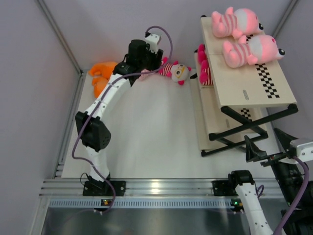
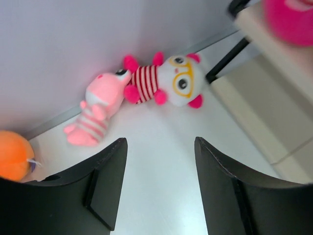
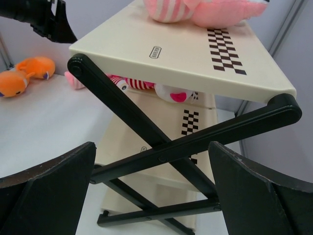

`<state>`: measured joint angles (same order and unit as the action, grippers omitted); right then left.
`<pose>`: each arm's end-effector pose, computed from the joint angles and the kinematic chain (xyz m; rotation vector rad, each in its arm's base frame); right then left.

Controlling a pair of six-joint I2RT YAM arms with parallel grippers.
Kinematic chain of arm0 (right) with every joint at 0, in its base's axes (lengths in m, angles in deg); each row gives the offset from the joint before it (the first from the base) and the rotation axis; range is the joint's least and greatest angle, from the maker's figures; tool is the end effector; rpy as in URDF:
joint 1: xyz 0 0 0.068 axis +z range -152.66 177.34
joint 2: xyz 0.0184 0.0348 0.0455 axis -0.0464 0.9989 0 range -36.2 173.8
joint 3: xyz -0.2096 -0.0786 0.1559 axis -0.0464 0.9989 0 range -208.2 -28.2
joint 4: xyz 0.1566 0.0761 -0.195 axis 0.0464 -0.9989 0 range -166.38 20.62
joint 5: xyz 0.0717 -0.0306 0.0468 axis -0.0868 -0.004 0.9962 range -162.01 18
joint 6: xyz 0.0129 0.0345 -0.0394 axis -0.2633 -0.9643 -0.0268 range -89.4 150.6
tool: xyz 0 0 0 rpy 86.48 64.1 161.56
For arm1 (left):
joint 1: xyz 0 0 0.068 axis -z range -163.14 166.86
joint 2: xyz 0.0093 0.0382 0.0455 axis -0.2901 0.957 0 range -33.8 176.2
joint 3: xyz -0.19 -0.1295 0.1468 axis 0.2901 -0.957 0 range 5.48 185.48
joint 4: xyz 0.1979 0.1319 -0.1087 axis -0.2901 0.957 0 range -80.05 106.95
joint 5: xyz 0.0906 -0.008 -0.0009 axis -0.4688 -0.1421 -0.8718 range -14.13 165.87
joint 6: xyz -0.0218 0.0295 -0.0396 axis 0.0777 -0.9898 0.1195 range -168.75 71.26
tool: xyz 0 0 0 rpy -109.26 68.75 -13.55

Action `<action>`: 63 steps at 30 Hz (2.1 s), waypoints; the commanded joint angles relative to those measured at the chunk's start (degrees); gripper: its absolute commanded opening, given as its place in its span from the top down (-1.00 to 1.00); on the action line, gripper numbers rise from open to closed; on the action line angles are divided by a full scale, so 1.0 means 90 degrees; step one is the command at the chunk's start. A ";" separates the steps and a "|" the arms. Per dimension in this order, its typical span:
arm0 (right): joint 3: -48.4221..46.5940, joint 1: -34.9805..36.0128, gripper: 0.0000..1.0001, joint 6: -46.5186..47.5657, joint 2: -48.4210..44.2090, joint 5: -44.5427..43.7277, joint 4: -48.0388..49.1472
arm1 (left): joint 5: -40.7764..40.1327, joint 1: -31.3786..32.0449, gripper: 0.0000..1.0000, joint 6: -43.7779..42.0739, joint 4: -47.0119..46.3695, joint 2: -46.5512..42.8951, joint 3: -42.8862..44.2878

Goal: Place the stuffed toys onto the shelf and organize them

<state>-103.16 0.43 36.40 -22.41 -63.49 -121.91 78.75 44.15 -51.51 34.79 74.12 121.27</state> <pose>-0.0630 0.0018 0.4364 -0.2321 1.4028 0.0664 0.3906 -0.2036 0.4257 0.5212 1.8071 -0.3417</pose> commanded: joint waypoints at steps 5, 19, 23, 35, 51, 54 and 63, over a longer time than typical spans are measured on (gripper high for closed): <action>0.0321 -0.0041 -0.99 0.0058 -0.0096 0.0011 0.0407 | -0.0251 -0.0111 -0.25 -0.0134 -0.0825 0.2028 0.0736; 0.0701 -0.0051 -0.99 0.0185 0.0236 0.0109 0.0993 | -0.1501 -0.0454 -0.35 0.0278 -0.2885 0.4189 0.1938; 0.0780 -0.0051 -0.99 0.0185 0.0382 0.0128 0.1052 | -0.0916 -0.0483 -0.34 0.0209 -0.3170 0.4590 0.2252; 0.0995 -0.0051 -0.99 0.0166 0.0568 0.0157 0.1267 | -0.0729 -0.0591 -0.06 0.0630 -0.3414 0.5177 0.2701; 0.0848 -0.0041 -0.99 0.0205 0.0637 0.0089 0.1189 | -0.0192 -0.0708 1.00 0.0844 -0.3659 0.5461 0.3072; 0.0741 -0.0051 -0.99 0.0224 0.0637 0.0089 0.1169 | -0.0095 -0.0757 1.00 0.0834 -0.3463 0.5159 0.2868; 0.0253 -0.0051 -0.99 0.0409 0.0919 0.0381 0.0819 | 0.0843 -0.0874 1.00 0.0873 -0.2780 0.3412 0.1004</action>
<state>-98.07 0.26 38.61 -16.51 -62.42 -113.94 82.42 36.70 -44.38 9.11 115.00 133.86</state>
